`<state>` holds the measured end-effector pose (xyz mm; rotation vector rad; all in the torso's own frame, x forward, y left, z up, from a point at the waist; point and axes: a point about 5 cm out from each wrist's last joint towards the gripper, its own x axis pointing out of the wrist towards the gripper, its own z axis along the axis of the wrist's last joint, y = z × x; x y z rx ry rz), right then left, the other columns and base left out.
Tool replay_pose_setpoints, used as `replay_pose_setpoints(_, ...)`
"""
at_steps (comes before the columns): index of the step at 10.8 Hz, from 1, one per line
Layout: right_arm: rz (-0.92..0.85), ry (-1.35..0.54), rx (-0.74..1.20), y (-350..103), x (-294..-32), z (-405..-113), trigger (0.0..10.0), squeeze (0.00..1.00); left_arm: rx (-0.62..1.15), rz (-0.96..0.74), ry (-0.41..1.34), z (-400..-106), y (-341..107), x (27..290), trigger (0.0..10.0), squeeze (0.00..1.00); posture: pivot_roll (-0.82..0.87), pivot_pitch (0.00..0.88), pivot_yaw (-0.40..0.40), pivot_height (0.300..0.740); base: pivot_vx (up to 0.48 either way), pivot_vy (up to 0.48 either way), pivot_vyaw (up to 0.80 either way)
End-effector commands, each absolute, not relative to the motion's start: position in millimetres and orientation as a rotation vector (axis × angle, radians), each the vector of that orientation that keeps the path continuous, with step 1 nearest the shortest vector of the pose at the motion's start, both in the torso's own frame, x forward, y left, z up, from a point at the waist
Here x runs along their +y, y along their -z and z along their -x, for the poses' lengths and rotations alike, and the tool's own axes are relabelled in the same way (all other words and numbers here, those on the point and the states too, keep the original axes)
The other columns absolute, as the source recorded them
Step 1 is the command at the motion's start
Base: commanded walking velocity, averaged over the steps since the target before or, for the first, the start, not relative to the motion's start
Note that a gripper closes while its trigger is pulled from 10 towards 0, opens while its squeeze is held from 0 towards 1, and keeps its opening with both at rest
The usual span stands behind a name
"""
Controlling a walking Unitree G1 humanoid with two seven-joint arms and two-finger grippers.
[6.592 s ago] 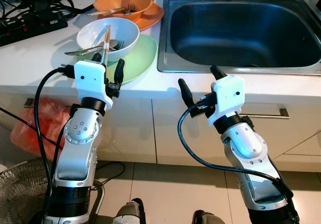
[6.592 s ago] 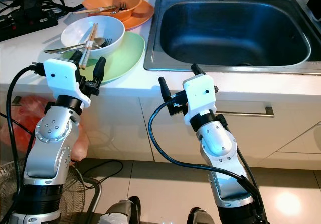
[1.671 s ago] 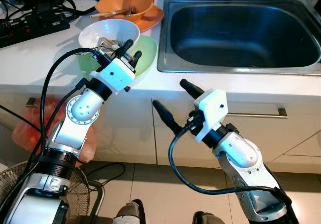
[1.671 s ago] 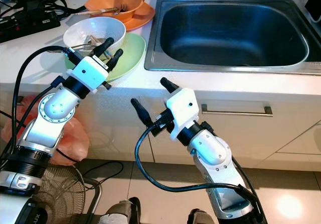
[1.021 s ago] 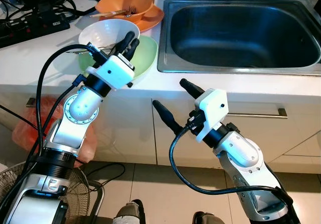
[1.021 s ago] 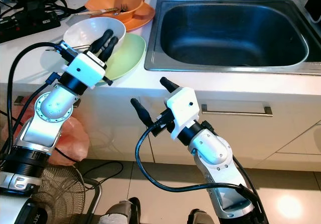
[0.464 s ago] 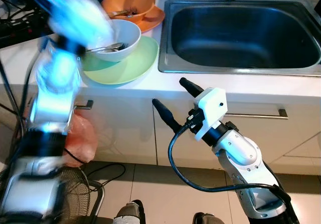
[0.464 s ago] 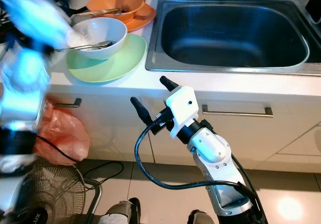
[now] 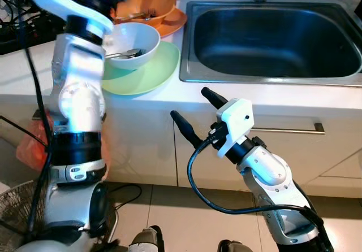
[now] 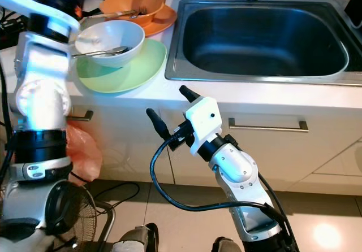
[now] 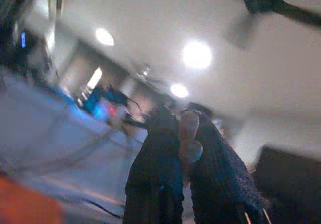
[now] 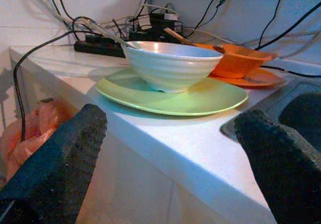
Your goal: Kitchen organization
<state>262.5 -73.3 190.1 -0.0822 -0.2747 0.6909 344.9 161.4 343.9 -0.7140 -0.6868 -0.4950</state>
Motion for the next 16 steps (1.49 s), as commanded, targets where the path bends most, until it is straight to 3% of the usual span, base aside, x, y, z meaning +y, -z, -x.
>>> replay_pose_setpoints(1, 0.076, -0.662, -0.292, -193.2, -73.9, -266.0, 10.0, 0.0, -0.634, 0.82, 0.537, -344.6, -339.5, 161.7, 0.0, 0.0, 0.05, 0.121, 0.068, 0.74, 0.0, 0.0, 0.0)
replay_pose_setpoints(5, -0.375, -0.38, -0.235, -210.2, -96.7, -302.3, 10.0, 0.0, -0.315, 1.238, 0.585, -338.2, -256.5, 149.0, 0.0, 0.0, 0.07, 0.134, 0.066, 0.74, 0.0, 0.0, 0.0)
replay_pose_setpoints(10, -0.775, -0.451, -0.126, -221.0, -75.0, -316.8, 10.0, 0.0, -0.24, 1.315, 0.604, -335.2, -244.9, 132.9, 0.0, 0.0, 0.08, 0.153, 0.068, 0.74, 0.0, 0.0, 0.0)
replay_pose_setpoints(16, -0.945, -0.571, -0.133, -240.4, -50.3, -318.9, 10.0, 0.0, -0.176, 1.367, 0.575, -335.9, -233.9, 121.9, 0.0, 0.0, 0.08, 0.164, 0.076, 0.74, 0.0, 0.0, 0.0)
